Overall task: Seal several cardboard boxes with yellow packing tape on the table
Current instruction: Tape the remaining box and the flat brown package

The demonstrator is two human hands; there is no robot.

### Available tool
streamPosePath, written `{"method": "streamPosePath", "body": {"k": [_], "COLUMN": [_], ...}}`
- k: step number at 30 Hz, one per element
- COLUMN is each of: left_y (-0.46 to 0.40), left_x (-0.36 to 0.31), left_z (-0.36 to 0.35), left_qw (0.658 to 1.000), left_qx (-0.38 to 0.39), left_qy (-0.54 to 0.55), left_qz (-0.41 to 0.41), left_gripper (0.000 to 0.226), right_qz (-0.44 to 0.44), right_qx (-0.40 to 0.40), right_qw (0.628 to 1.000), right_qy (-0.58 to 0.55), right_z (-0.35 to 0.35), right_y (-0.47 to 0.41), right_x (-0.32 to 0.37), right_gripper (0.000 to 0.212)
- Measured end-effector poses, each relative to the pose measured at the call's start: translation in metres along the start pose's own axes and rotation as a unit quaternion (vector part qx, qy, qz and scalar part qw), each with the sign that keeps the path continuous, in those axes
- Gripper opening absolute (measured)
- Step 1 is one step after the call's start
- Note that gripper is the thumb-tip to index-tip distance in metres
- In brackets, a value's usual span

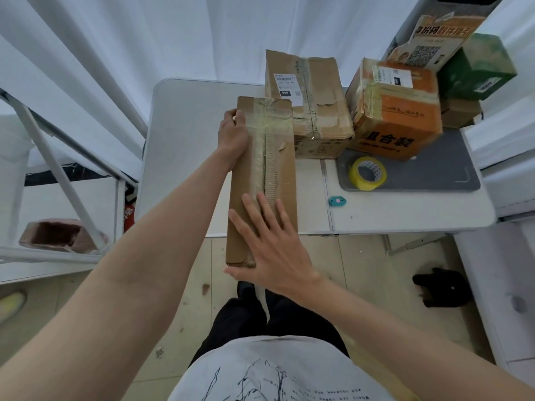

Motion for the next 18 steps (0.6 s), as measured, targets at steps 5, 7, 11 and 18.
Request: {"method": "streamPosePath", "body": {"k": [5,7,11,18], "left_y": [0.004,0.005,0.003,0.005], "left_x": [-0.004,-0.004,-0.004,-0.025], "left_z": [-0.002,-0.002,-0.001,-0.006], "left_qw": [1.000,1.000,1.000,0.956], "left_qx": [0.009,0.016,0.015,-0.040], "left_qy": [-0.003,-0.010,-0.016,-0.268], "left_qz": [0.001,0.001,-0.007,-0.116], "left_gripper": [0.045,0.046,0.047,0.053], "right_qz": [0.017,0.010,-0.087,-0.402], "right_qx": [-0.019,-0.011,-0.067,-0.109], "right_qw": [0.999,1.000,0.961,0.751], "right_qy": [0.038,0.017,-0.254,-0.512], "right_z": [-0.003,0.000,0.016,-0.030], "right_y": [-0.002,-0.003,-0.013,-0.113], "right_x": [0.009,0.010,-0.017,-0.154], "right_gripper": [0.093,0.095,0.075,0.045]}}
Point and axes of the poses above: each hand's wrist, its own y-axis away from the middle knuckle, its own z-axis out of the back of the hand, x = y × z, the point moved 3 cm from there along -y, towards the middle knuckle, and after that the axes turned 15 degrees about y, right-handed, at the moved point
